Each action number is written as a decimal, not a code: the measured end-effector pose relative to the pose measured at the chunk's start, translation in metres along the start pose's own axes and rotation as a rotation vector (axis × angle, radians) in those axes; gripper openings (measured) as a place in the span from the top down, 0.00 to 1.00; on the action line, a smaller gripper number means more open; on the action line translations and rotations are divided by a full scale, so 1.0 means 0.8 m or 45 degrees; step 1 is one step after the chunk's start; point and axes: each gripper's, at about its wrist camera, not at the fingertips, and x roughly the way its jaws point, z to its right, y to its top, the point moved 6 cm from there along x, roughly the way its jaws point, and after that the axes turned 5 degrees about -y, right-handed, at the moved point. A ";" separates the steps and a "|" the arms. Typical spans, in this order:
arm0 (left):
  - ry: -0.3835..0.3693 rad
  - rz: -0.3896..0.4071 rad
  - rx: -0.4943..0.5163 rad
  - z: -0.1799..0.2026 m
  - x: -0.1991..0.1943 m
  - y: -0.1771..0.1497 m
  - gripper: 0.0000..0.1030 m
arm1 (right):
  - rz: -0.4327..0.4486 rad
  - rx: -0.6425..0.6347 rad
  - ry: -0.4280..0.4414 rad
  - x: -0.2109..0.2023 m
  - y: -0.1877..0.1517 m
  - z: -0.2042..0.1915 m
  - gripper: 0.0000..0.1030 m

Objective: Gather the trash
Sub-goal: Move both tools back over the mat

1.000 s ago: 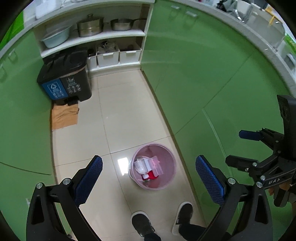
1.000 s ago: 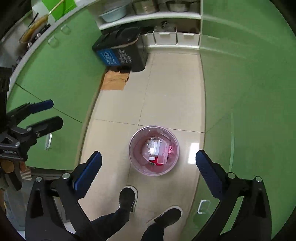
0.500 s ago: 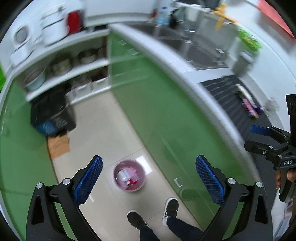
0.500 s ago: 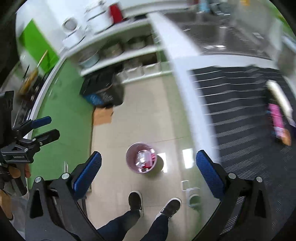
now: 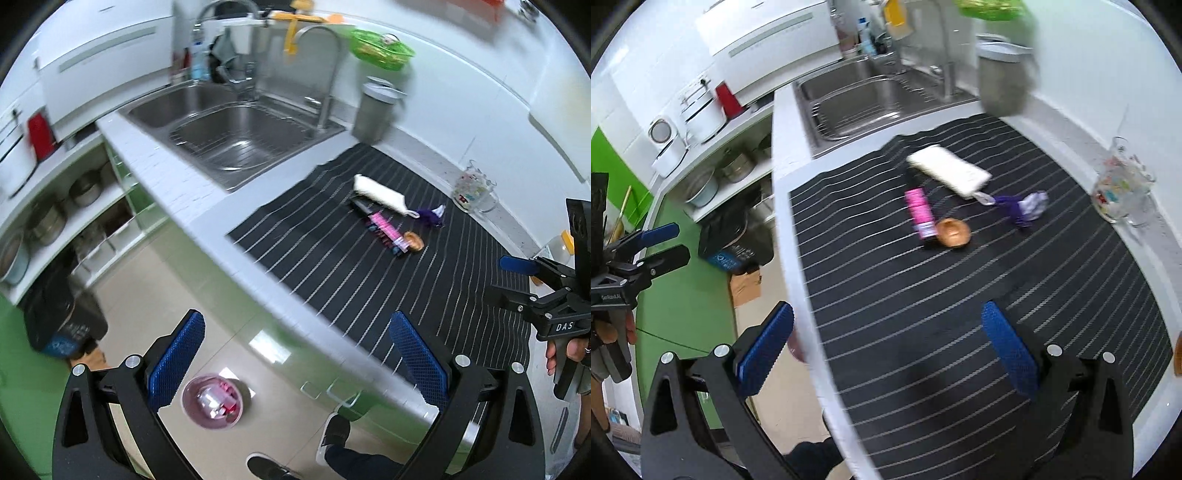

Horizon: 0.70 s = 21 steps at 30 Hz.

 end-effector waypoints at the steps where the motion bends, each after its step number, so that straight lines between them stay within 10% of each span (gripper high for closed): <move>1: -0.003 -0.007 0.010 0.009 0.009 0.006 0.06 | -0.001 -0.003 -0.001 0.002 0.003 0.011 0.03; 21: -0.040 -0.109 0.054 0.014 0.100 0.082 0.06 | -0.148 -0.189 0.059 0.149 0.096 -0.010 0.12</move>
